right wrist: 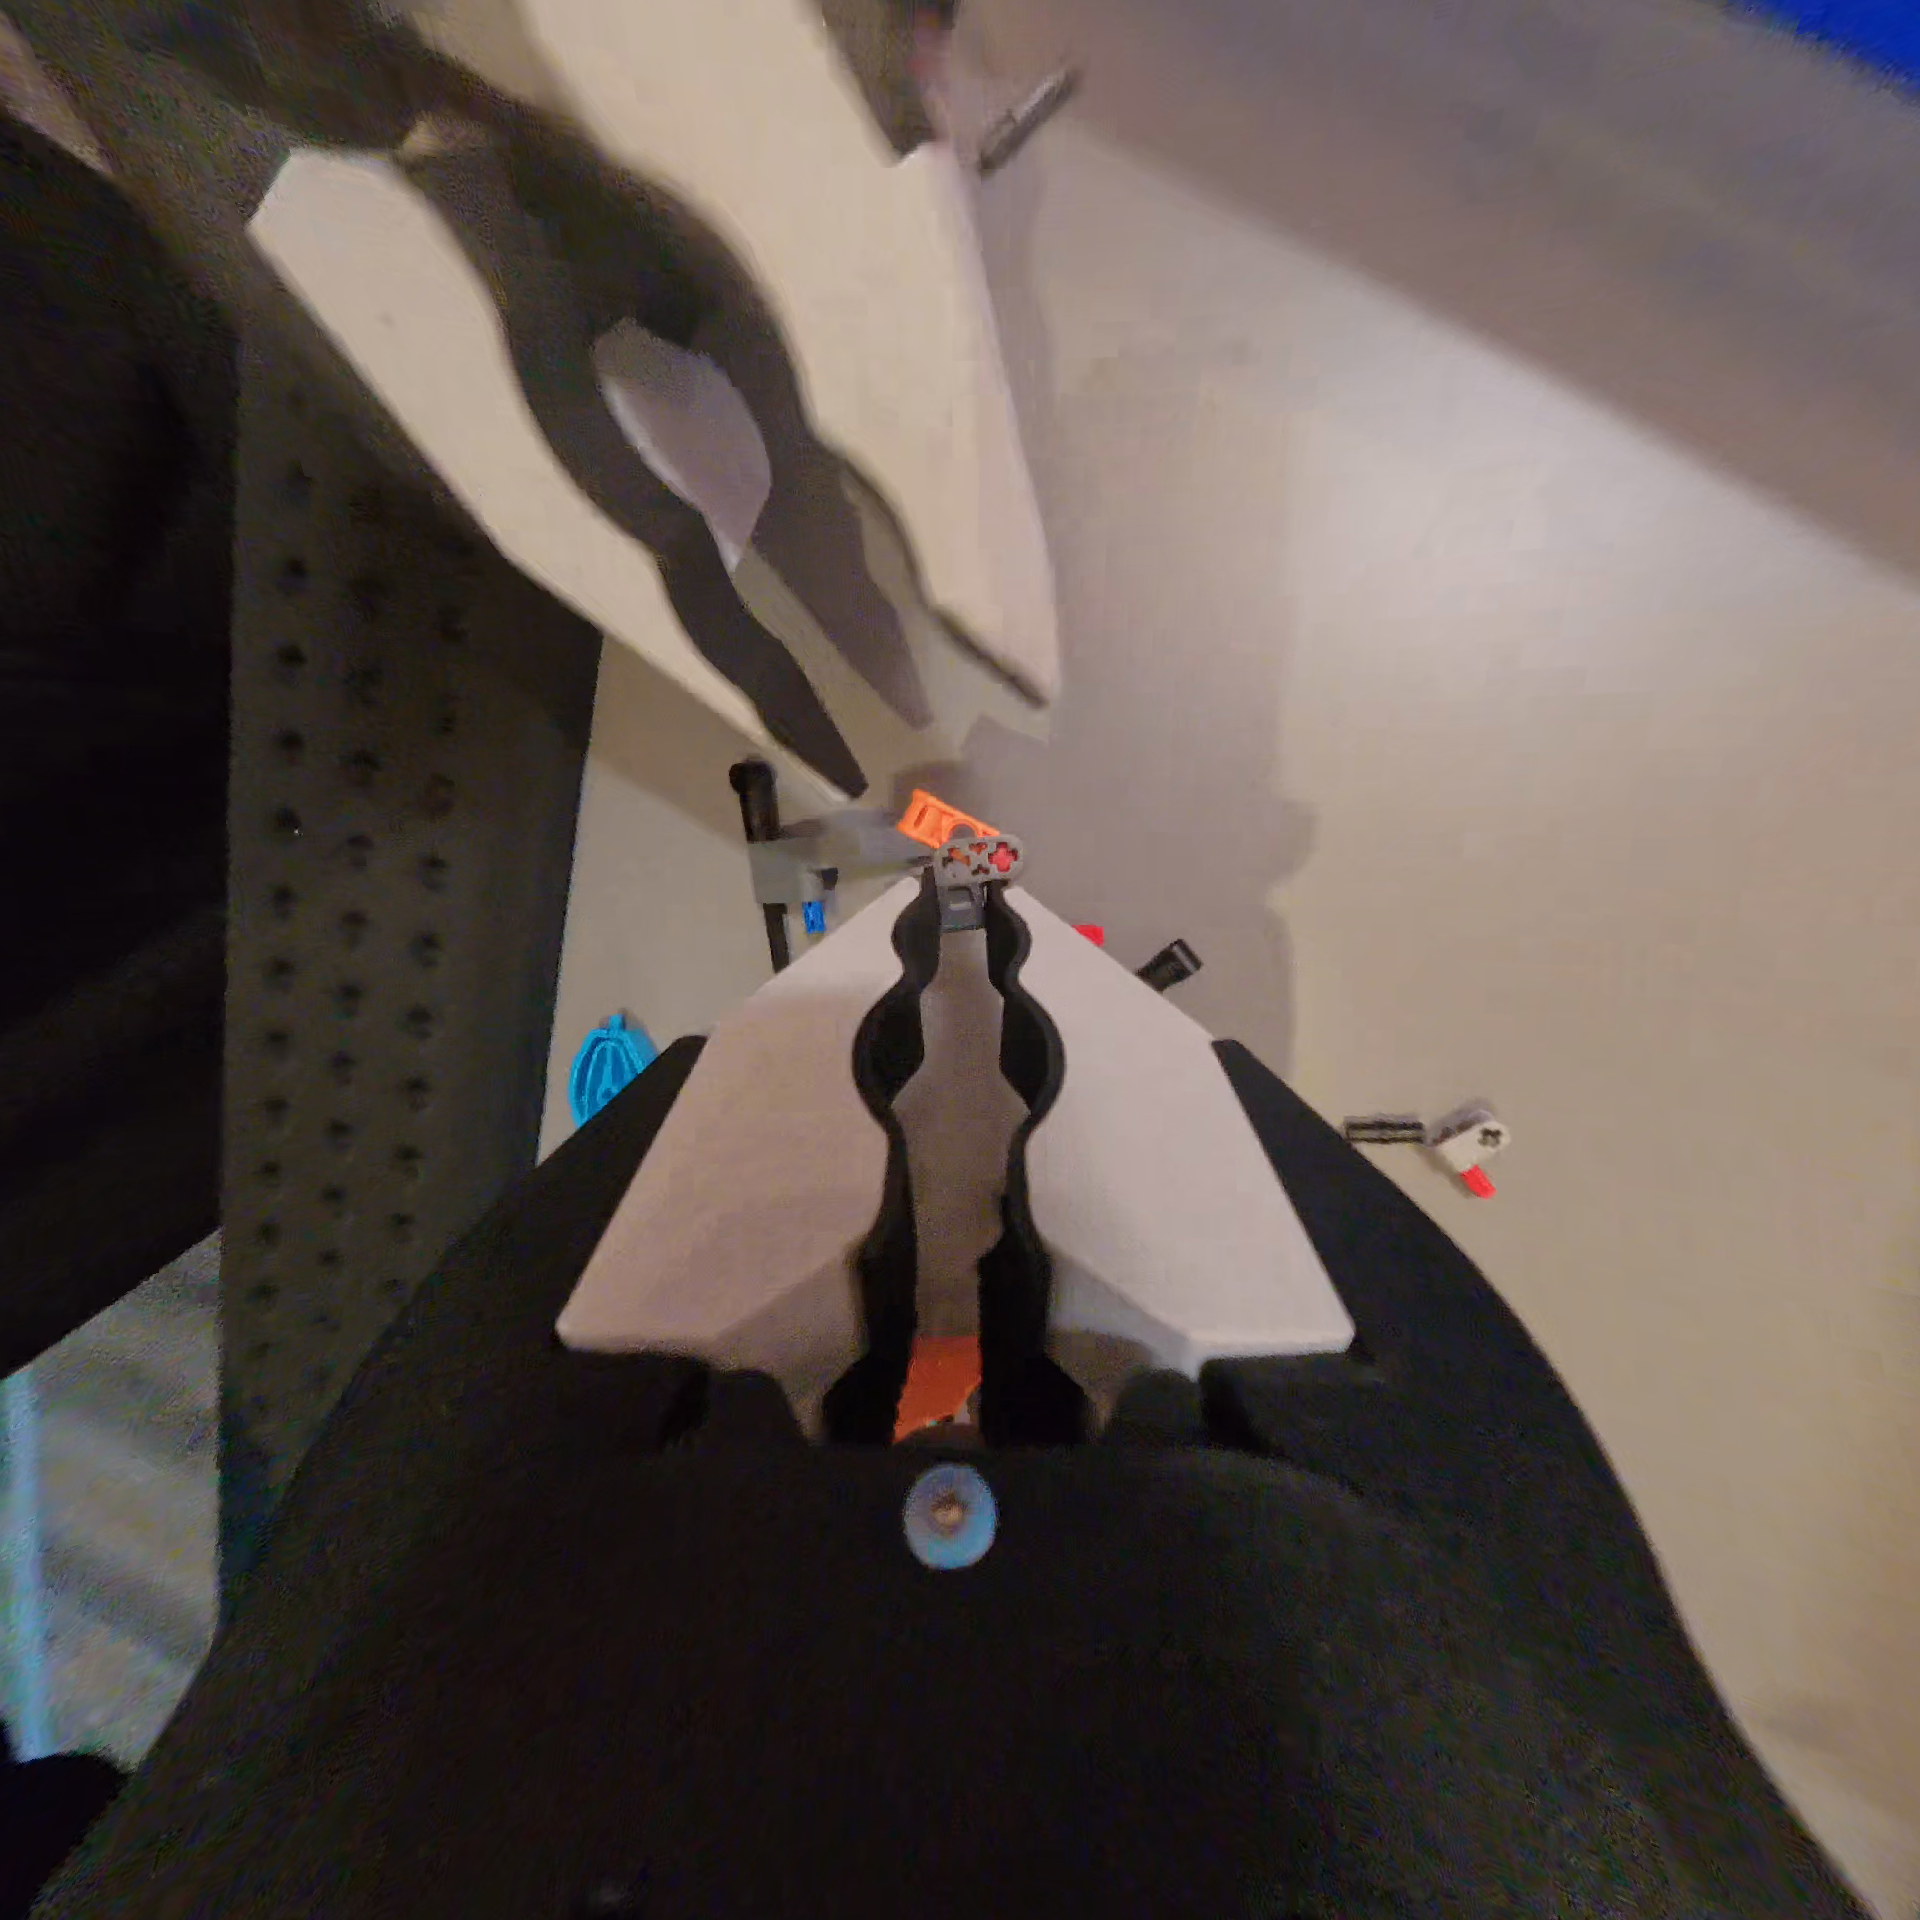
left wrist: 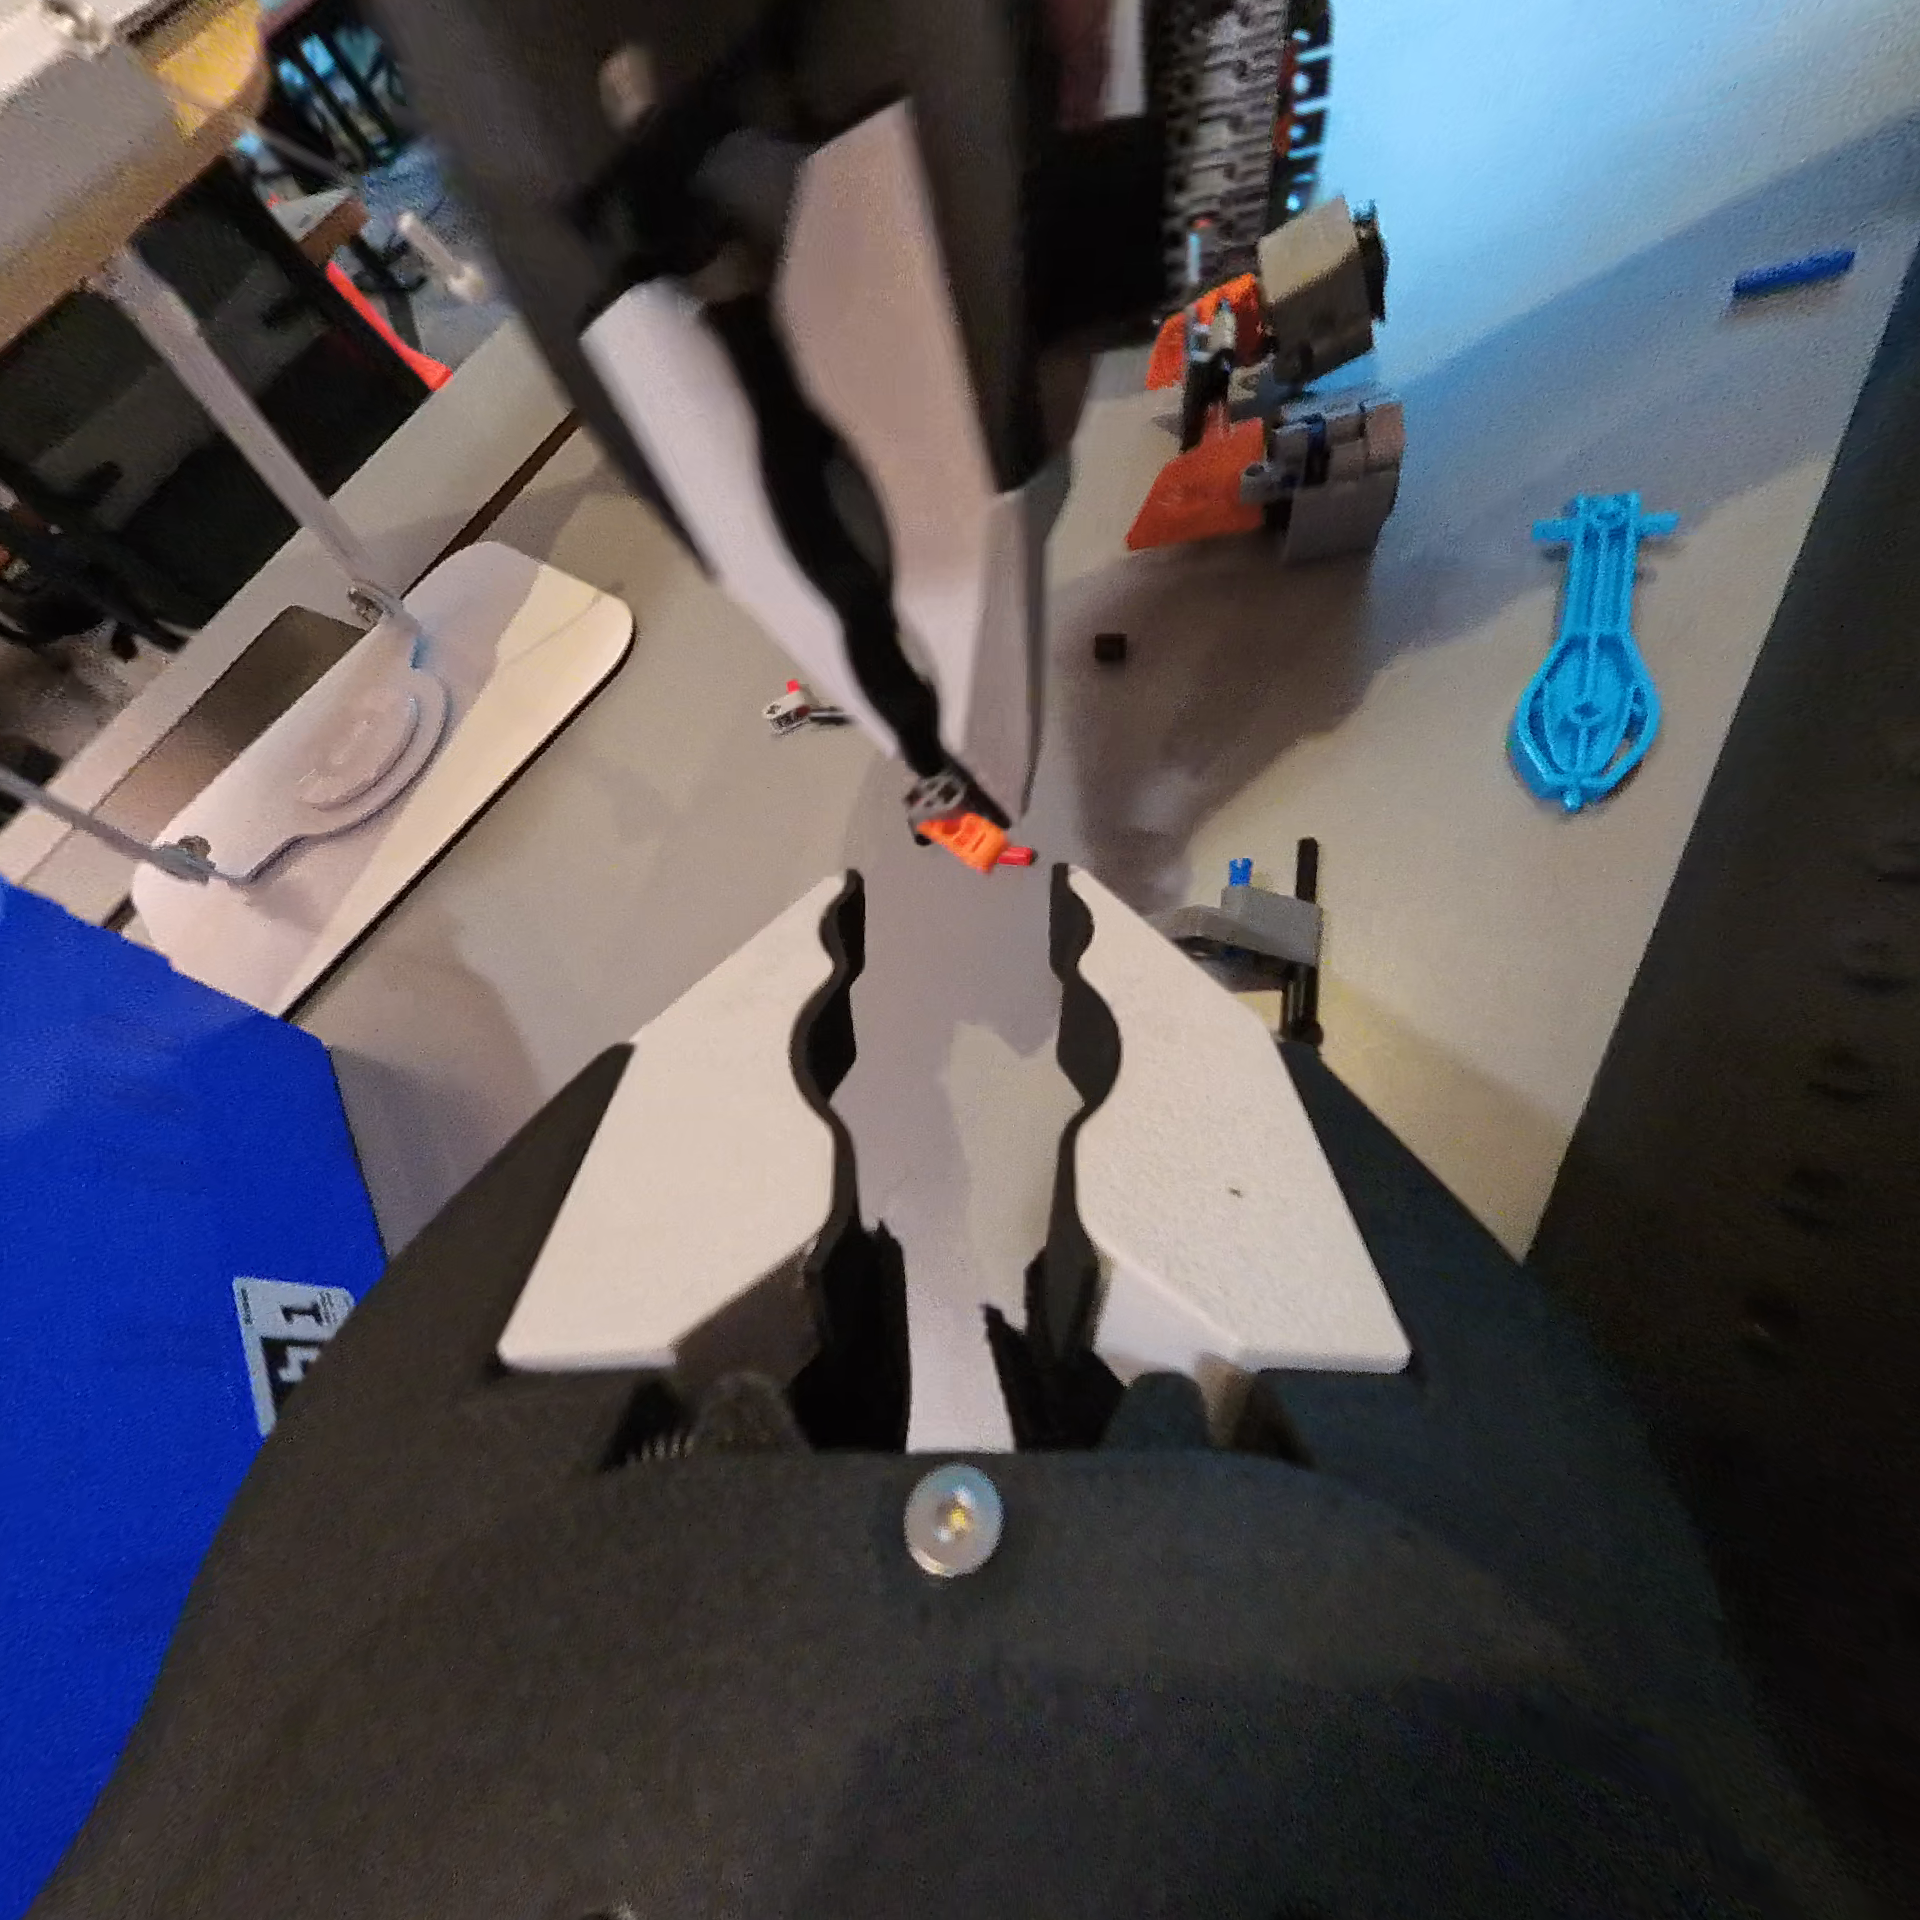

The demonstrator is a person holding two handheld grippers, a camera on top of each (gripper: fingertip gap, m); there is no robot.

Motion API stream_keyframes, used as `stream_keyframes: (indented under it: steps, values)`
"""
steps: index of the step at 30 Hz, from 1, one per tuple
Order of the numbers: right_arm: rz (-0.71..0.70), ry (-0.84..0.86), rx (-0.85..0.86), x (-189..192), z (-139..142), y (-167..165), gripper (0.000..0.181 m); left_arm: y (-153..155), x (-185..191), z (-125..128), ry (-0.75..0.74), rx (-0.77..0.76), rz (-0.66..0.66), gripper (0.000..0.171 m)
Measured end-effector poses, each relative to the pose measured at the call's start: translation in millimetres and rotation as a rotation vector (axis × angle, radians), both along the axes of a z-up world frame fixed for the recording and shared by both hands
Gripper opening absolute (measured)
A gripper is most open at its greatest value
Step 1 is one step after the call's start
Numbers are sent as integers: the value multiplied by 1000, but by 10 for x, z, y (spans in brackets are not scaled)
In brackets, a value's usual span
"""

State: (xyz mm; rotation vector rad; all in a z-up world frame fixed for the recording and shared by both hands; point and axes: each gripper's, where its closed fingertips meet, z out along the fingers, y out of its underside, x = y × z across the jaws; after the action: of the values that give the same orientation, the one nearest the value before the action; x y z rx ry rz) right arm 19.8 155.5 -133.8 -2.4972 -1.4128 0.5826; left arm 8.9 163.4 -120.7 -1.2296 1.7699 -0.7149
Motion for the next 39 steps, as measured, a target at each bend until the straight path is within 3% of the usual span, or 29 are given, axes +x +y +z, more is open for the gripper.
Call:
stream_keyframes:
  steps: [3,8,16,19,22,24,33,37,39]
  values:
    - [46,-30,-133,-72,-91,3,5,11,-25,-97,44,137,-3,31]
    - [77,43,-303,-215,-110,39,5,111,-118,-261,93,254,28,6]
    - [90,177,-443,-259,-93,45,5,166,-204,-280,85,250,23,3]
    - [74,158,-460,-208,-142,82,5,169,-198,-228,51,258,31,22]
    - [87,158,-479,-217,-145,66,5,138,-167,-286,76,280,14,24]
    - [91,159,-490,-228,-155,65,5,138,-141,-317,88,301,18,11]
    - [204,337,-515,-321,39,-58,5,209,-121,-242,54,329,61,36]
    - [268,400,-519,-360,116,-136,5,94,-94,-185,23,365,2,9]
    - [280,417,-531,-358,122,-163,5,62,-93,-180,15,367,-12,6]
